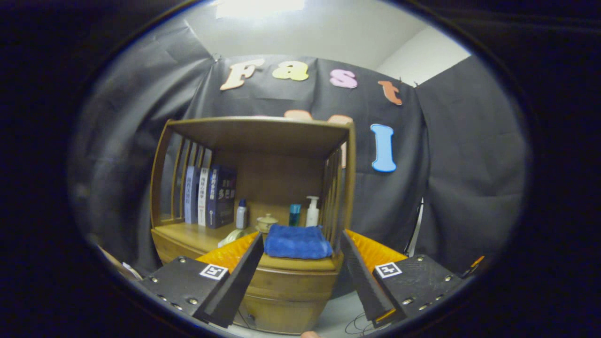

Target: Pull open the drawer, take out the items inside it, and place them on the countertop above the cabinet.

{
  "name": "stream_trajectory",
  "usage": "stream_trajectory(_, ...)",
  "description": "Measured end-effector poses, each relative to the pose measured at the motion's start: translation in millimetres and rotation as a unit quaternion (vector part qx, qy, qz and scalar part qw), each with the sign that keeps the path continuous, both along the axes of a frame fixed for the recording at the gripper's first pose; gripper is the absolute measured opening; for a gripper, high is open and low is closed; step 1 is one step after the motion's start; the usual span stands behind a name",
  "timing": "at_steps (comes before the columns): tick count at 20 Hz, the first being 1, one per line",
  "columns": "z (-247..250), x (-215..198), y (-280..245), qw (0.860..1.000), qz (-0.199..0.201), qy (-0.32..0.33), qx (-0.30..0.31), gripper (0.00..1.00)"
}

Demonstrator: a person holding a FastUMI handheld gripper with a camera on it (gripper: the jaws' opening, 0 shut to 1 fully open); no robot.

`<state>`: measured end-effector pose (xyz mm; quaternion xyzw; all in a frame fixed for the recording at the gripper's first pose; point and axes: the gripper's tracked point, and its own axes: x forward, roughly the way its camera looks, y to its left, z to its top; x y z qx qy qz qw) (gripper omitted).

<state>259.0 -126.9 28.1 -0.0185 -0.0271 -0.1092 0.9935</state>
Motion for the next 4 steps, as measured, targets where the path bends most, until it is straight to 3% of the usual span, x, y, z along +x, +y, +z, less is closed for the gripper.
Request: stream_trajectory(4,16.9,-30.8,-64.8,1.000,-0.005,-0.031,-0.004,0.98)
